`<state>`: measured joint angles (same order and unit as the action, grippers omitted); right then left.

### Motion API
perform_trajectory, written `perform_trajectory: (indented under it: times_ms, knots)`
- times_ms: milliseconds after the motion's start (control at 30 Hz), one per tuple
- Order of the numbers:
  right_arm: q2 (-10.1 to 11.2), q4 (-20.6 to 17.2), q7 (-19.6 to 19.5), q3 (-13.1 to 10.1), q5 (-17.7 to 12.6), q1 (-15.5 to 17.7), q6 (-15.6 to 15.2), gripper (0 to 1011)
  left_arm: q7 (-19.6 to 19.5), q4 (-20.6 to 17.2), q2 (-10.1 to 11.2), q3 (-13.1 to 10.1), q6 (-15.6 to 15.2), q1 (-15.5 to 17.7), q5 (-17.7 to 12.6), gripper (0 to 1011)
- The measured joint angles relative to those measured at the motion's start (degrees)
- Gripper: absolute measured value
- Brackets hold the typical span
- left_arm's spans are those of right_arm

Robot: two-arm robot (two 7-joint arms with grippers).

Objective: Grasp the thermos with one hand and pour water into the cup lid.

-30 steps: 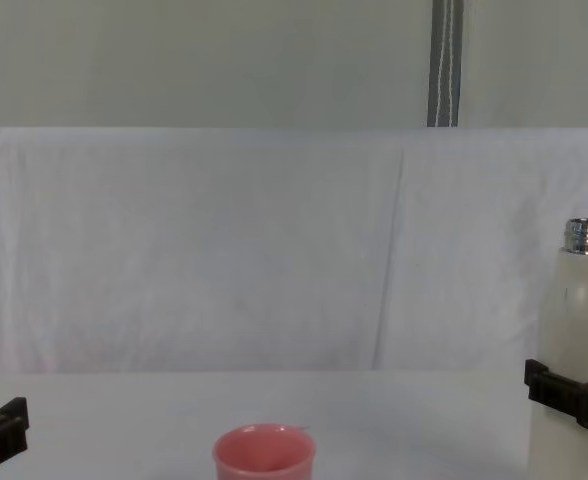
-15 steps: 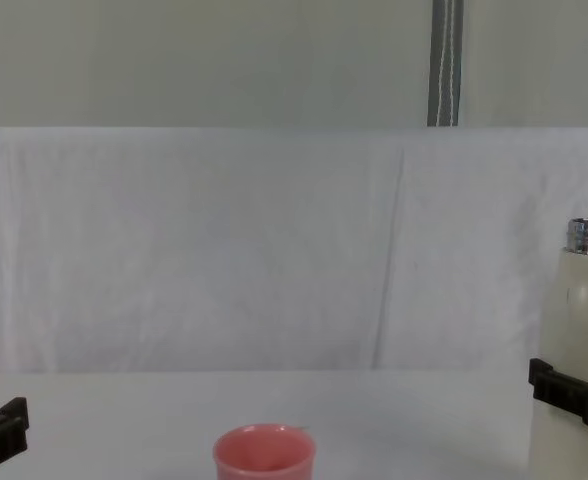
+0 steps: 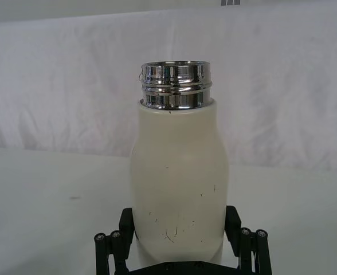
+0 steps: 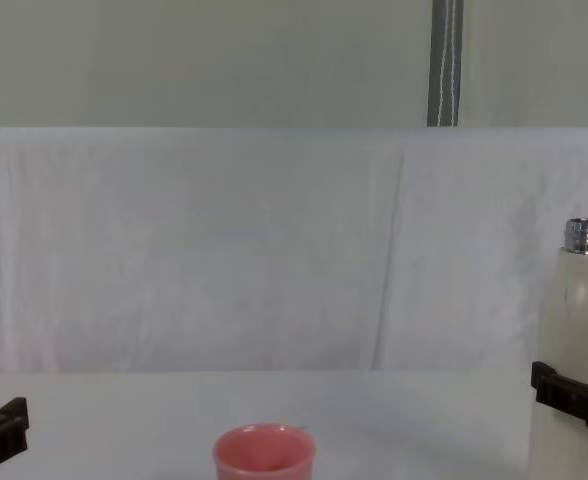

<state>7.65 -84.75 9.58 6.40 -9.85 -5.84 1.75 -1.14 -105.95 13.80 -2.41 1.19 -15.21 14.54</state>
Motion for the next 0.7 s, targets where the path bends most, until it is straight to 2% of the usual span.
perform_trajectory:
  times_ms: [700]
  knots:
    - [0.5,-2.4,0.1,0.3,-0.7,2.0,-0.8,1001,0.0,0.0,0.0,0.0,0.0,0.0,0.0,1001]
